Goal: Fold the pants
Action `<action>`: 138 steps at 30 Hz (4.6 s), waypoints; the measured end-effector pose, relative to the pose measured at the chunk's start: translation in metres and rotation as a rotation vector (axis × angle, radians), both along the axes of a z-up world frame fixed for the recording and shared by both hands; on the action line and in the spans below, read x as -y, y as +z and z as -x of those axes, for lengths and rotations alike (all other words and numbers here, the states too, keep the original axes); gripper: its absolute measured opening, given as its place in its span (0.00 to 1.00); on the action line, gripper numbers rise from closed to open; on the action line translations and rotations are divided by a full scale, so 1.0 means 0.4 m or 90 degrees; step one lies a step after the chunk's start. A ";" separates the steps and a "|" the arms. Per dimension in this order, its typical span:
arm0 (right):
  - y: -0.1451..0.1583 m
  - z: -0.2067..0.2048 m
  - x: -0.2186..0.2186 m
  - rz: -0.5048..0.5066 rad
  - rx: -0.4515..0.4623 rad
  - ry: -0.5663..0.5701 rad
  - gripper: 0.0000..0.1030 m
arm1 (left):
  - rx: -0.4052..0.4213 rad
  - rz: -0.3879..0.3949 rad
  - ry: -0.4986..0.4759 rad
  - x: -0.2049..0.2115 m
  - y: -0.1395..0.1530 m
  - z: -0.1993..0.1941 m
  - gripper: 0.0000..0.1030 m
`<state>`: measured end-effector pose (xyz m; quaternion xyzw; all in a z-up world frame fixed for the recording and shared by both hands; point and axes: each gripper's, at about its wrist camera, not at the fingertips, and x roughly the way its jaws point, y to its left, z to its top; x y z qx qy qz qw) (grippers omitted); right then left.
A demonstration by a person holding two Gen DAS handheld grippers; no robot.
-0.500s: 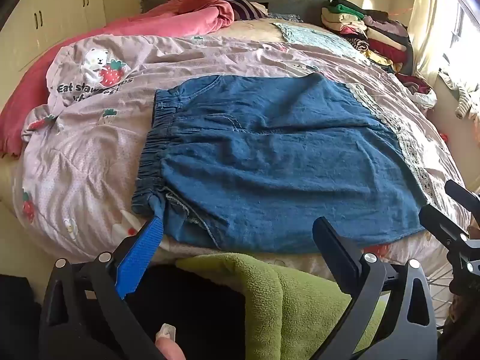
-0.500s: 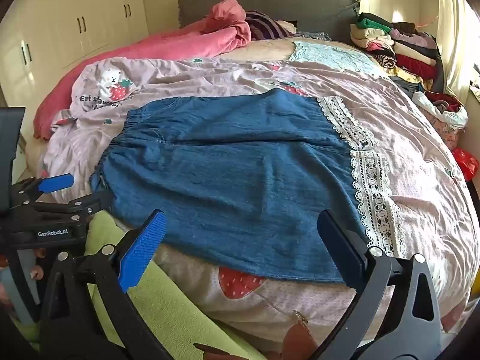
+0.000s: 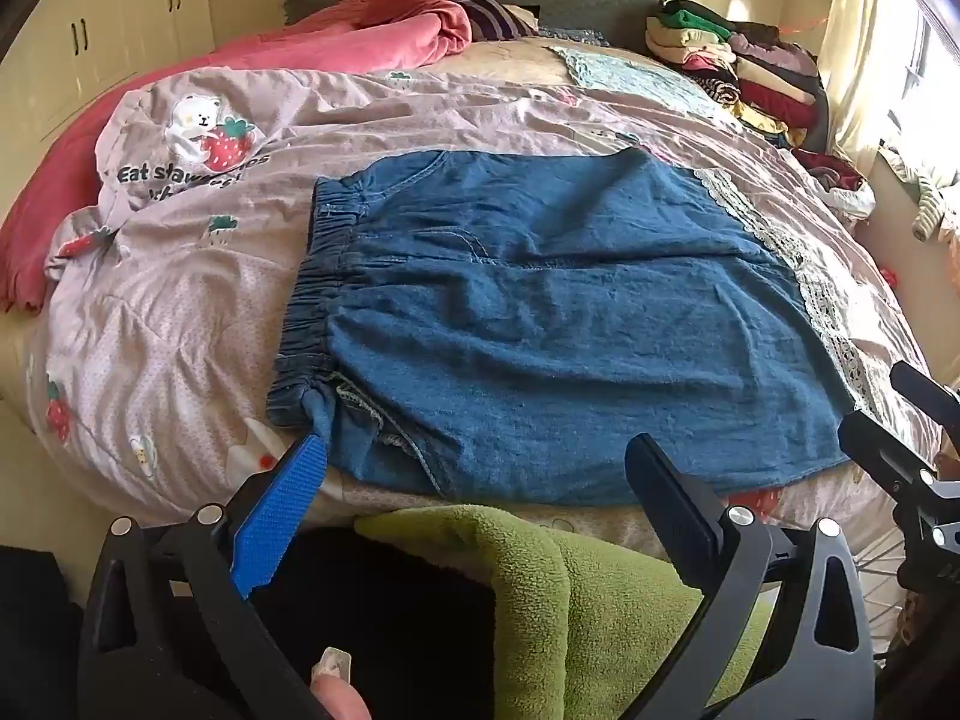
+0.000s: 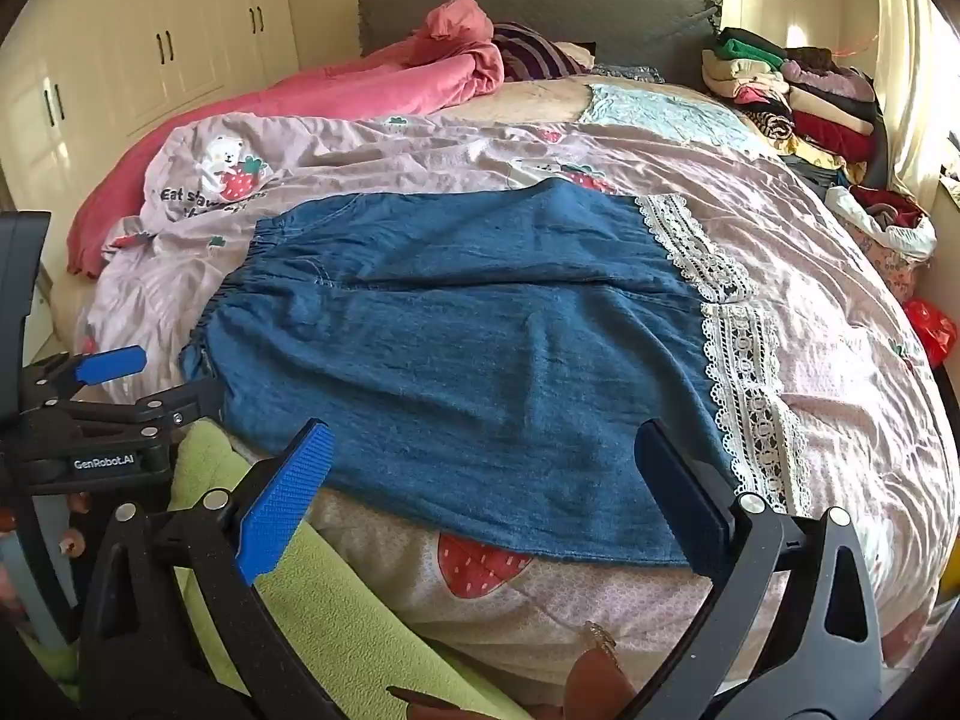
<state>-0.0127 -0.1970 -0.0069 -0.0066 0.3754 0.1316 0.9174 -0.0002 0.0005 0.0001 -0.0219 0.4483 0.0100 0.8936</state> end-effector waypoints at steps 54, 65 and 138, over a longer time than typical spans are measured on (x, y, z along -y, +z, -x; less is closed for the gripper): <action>-0.002 -0.011 -0.011 0.009 -0.001 0.004 0.92 | 0.009 0.008 -0.002 0.008 0.021 -0.013 0.96; -0.013 -0.063 -0.032 0.015 -0.009 0.021 0.92 | 0.012 0.012 0.008 -0.031 0.012 -0.073 0.96; -0.125 -0.791 -0.478 0.220 -0.022 0.388 0.89 | 0.043 0.070 0.034 -0.374 -0.128 -0.582 0.35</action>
